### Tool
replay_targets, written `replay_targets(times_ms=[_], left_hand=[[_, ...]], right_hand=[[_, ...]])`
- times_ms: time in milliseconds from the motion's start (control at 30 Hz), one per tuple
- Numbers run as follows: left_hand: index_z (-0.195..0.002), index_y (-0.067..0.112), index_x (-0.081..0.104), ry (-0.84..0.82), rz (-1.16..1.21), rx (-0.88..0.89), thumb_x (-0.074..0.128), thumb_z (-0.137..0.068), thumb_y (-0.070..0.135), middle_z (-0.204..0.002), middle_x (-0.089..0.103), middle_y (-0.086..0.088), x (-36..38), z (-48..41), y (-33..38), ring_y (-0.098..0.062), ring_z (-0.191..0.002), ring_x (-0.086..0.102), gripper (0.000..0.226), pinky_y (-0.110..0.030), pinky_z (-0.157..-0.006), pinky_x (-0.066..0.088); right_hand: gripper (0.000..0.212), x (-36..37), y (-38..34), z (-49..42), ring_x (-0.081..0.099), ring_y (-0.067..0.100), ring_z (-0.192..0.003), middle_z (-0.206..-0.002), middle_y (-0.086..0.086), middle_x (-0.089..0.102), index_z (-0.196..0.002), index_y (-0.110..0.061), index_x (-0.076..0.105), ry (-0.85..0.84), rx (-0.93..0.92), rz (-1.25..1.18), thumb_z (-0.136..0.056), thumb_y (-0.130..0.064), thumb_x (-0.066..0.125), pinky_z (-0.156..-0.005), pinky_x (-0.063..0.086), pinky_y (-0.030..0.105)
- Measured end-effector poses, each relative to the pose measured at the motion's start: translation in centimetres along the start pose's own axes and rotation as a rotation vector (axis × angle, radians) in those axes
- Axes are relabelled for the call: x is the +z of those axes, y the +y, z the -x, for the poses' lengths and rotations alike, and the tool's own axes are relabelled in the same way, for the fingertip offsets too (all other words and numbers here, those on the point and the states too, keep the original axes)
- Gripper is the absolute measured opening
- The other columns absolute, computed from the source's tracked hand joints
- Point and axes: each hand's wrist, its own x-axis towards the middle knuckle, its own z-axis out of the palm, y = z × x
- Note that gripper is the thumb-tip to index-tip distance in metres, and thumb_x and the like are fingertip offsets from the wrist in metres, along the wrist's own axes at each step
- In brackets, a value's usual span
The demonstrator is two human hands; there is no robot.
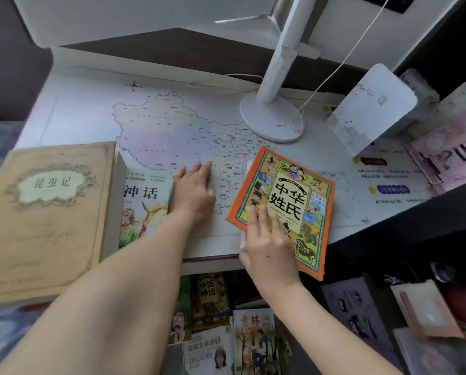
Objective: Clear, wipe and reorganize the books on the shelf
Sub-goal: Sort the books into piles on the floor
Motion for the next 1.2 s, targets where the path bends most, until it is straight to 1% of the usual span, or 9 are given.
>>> replay_targets(times_ms=[167, 333, 433, 533, 600, 733, 900, 1100, 1200], left_hand=[[-0.147, 0.010, 0.031, -0.235, 0.225, -0.171, 0.046, -0.091, 0.006, -0.150, 0.038, -0.012, -5.3, 1.3, 3.8, -0.029, -0.135, 0.039, 0.059, -0.030, -0.110, 0.031], [-0.130, 0.014, 0.055, 0.150, 0.161, 0.113, 0.053, -0.092, 0.021, -0.129, 0.060, -0.001, -13.9, 8.5, 4.5, -0.015, -0.120, 0.054, 0.038, -0.025, -0.099, 0.039], [-0.127, 0.009, 0.056, 0.459, -0.119, -0.083, 0.051, -0.093, 0.032, -0.127, 0.059, -0.010, -19.3, 11.8, -2.4, -0.027, -0.118, 0.052, 0.042, -0.032, -0.092, 0.038], [-0.127, 0.000, 0.050, 0.221, -0.048, -0.670, 0.051, -0.088, 0.059, -0.122, 0.055, -0.021, -20.6, 14.2, -9.9, -0.038, -0.109, 0.051, 0.071, -0.043, -0.088, 0.042], [-0.119, 0.001, 0.056, 0.034, 0.255, -0.776, 0.050, -0.084, 0.066, -0.110, 0.061, -0.014, -19.6, 15.6, -11.9, -0.030, -0.099, 0.056, 0.074, -0.041, -0.086, 0.046], [-0.101, 0.019, 0.058, -0.023, 0.390, -0.613, 0.049, -0.084, 0.065, -0.088, 0.058, 0.004, -18.3, 16.6, -11.7, -0.012, -0.079, 0.054, 0.050, -0.030, -0.073, 0.039], [-0.087, 0.030, 0.065, -0.050, 0.195, -0.484, 0.046, -0.054, 0.089, -0.082, 0.070, 0.007, -17.0, 16.2, -10.7, -0.018, -0.084, 0.065, 0.070, -0.037, -0.085, 0.052], [-0.100, 0.017, 0.070, -0.153, 0.592, -0.599, 0.073, -0.055, 0.069, -0.091, 0.075, -0.004, -18.7, 15.7, -11.5, -0.023, -0.085, 0.071, 0.069, -0.039, -0.082, 0.056], [-0.090, 0.017, 0.069, -0.239, 0.676, -0.545, 0.066, -0.069, 0.060, -0.080, 0.074, 0.000, -18.7, 16.1, -11.3, -0.014, -0.069, 0.071, 0.047, -0.028, -0.064, 0.054]], right_hand=[[0.086, -0.1, -2.4, 5.0, 0.063, 0.047, -0.104, -0.120, 0.027, 0.061, -0.124, 0.004, 0.060, 0.045, -0.130, -0.054, -0.046, -0.009, 0.094, -0.078, 0.056, 0.055], [0.065, -3.8, -4.2, 5.3, 0.067, 0.037, -0.099, -0.114, 0.013, 0.069, -0.115, -0.009, 0.068, -0.070, -0.074, -0.295, -0.060, -0.038, 0.087, -0.083, 0.055, 0.048], [0.039, -7.8, -6.7, 5.2, 0.063, 0.019, -0.089, -0.093, -0.005, 0.067, -0.109, -0.015, 0.064, -0.141, 0.216, -0.789, -0.092, -0.048, 0.052, -0.077, 0.052, 0.033], [0.058, -8.6, -10.2, 3.4, 0.059, 0.019, -0.100, -0.105, 0.001, 0.061, -0.123, -0.013, 0.053, -0.512, 0.411, -1.161, -0.092, -0.060, 0.039, -0.088, 0.050, 0.038], [0.064, -8.3, -12.2, 2.4, 0.052, 0.019, -0.114, -0.131, 0.002, 0.053, -0.137, -0.016, 0.041, -0.636, 0.503, -1.333, -0.091, -0.062, 0.042, -0.098, 0.045, 0.038], [0.088, -7.9, -14.7, 1.6, 0.034, 0.022, -0.135, -0.152, -0.001, 0.031, -0.150, -0.020, 0.018, -0.697, 0.645, -1.575, -0.084, -0.072, 0.043, -0.101, 0.034, 0.037], [0.104, -7.9, -15.6, 2.3, 0.059, 0.018, -0.109, -0.131, -0.003, 0.056, -0.142, -0.026, 0.035, -0.781, 0.670, -1.760, -0.059, -0.085, 0.058, -0.076, 0.052, 0.034], [0.040, -7.1, -16.7, 1.3, 0.067, 0.024, -0.101, -0.106, 0.004, 0.073, -0.117, -0.018, 0.063, -0.830, 0.634, -1.970, -0.081, -0.033, 0.070, -0.087, 0.055, 0.041], [0.056, -7.1, -17.3, 1.5, 0.069, 0.024, -0.097, -0.105, 0.003, 0.073, -0.122, -0.019, 0.059, -0.732, 0.692, -2.003, -0.070, -0.031, 0.077, -0.081, 0.057, 0.038]])
